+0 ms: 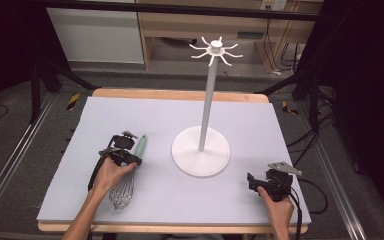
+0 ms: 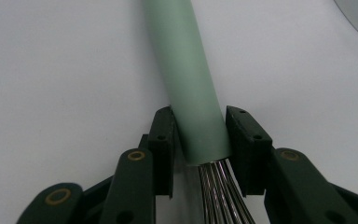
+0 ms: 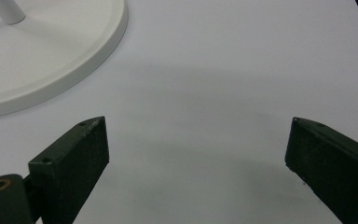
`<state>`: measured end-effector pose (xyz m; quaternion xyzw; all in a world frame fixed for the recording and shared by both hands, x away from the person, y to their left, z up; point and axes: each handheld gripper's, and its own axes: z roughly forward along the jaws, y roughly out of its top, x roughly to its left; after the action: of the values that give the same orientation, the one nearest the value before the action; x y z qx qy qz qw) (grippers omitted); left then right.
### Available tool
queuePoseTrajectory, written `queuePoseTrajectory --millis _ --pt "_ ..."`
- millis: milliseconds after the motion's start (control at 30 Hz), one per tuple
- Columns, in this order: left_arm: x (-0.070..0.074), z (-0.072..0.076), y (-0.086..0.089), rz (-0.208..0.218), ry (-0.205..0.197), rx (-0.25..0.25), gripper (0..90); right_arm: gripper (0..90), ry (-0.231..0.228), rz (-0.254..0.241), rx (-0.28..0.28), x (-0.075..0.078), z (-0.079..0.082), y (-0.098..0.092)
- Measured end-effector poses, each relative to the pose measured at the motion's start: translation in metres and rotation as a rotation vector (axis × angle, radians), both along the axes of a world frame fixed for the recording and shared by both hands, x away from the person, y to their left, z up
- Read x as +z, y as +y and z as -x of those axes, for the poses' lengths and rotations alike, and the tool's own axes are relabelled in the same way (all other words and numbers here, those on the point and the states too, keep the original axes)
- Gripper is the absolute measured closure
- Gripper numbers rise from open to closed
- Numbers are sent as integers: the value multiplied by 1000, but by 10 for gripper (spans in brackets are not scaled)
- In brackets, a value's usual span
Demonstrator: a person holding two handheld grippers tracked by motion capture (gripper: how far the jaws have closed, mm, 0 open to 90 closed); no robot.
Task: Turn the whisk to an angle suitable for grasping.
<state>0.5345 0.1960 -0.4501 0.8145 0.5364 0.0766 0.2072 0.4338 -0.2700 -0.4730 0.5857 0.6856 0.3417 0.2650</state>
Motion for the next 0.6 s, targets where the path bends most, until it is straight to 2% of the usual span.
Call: queuePoseTrajectory --millis 333,600 --pt "1 -1 0 4 21 30 663 66 1 -4 -1 0 0 0" --pt "4 1 0 -21 20 3 685 66 2 -2 0 0 0 -1"
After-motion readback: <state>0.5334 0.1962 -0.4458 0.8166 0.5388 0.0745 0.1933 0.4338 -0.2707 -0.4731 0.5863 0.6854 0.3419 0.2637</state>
